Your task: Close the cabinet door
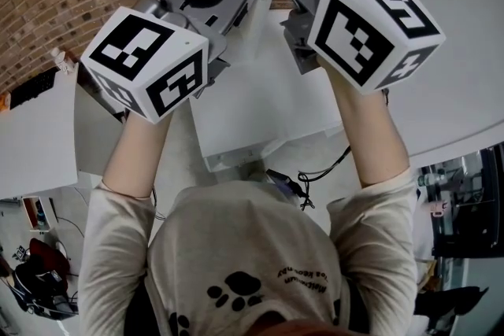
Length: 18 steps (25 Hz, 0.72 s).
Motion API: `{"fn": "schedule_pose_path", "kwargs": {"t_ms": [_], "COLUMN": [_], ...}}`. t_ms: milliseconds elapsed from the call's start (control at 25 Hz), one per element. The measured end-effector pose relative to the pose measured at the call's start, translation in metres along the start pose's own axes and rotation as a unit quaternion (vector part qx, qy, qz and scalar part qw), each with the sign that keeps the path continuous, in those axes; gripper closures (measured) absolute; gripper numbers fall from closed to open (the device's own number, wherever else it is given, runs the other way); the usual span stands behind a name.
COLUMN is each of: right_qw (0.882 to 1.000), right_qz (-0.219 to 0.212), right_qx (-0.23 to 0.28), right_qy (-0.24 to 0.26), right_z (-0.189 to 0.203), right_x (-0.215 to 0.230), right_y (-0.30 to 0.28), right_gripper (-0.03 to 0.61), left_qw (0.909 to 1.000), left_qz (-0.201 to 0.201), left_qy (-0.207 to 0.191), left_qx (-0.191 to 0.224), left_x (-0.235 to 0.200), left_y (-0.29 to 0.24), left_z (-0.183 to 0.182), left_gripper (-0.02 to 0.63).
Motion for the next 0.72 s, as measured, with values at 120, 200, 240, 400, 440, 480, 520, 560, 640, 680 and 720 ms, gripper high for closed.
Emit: {"fn": "schedule_pose_path", "kwargs": {"t_ms": [120, 200, 240, 400, 440, 480, 520, 560, 640, 680, 720], "right_qw": [1.0, 1.0, 0.999, 0.998, 0.997, 0.996, 0.995, 0.995, 0.993, 0.992, 0.991], "right_qz": [-0.016, -0.03, -0.037, -0.065, -0.073, -0.081, -0.089, -0.098, -0.113, -0.119, -0.126], "right_qx": [0.002, 0.004, 0.006, 0.014, 0.015, 0.016, 0.017, 0.018, 0.019, 0.019, 0.02], "right_qy": [-0.006, -0.009, -0.011, -0.021, -0.022, -0.025, -0.027, -0.03, -0.038, -0.042, -0.045], "right_z": [0.004, 0.006, 0.008, 0.016, 0.018, 0.02, 0.022, 0.024, 0.029, 0.032, 0.034], "right_x": [0.02, 0.034, 0.041, 0.071, 0.079, 0.086, 0.093, 0.1, 0.113, 0.12, 0.127], "right_y": [0.002, 0.003, 0.003, 0.004, 0.003, 0.001, -0.001, -0.003, -0.007, -0.01, -0.013], "right_gripper": [0.477, 0.479, 0.479, 0.48, 0.48, 0.48, 0.48, 0.48, 0.482, 0.482, 0.483], "left_qw": [1.0, 1.0, 0.9999, 0.9996, 0.9995, 0.9993, 0.9991, 0.999, 0.9986, 0.9984, 0.9981], "left_qz": [-0.001, -0.004, -0.006, -0.02, -0.024, -0.029, -0.032, -0.036, -0.044, -0.048, -0.052], "left_qy": [-0.003, -0.004, -0.004, -0.01, -0.011, -0.013, -0.014, -0.015, -0.016, -0.016, -0.016], "left_qx": [-0.003, -0.008, -0.011, -0.017, -0.018, -0.02, -0.022, -0.023, -0.025, -0.026, -0.027], "left_x": [0.001, 0.002, 0.002, 0.0, -0.002, -0.004, -0.007, -0.009, -0.014, -0.016, -0.019], "left_y": [-0.018, -0.03, -0.035, -0.055, -0.06, -0.065, -0.07, -0.075, -0.084, -0.089, -0.094], "left_z": [0.007, 0.012, 0.014, 0.022, 0.024, 0.026, 0.029, 0.031, 0.036, 0.039, 0.041], "left_gripper": [0.605, 0.605, 0.604, 0.605, 0.605, 0.604, 0.606, 0.604, 0.604, 0.604, 0.605]}}
Point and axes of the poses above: the fingertips, and each gripper's own axes: y backward along the fingers, x to its right, z out of its underside, the point moved 7 cm from there along y, backward along the fingers, and after that the axes turned 1 degree about -z, right-handed, at the moved point
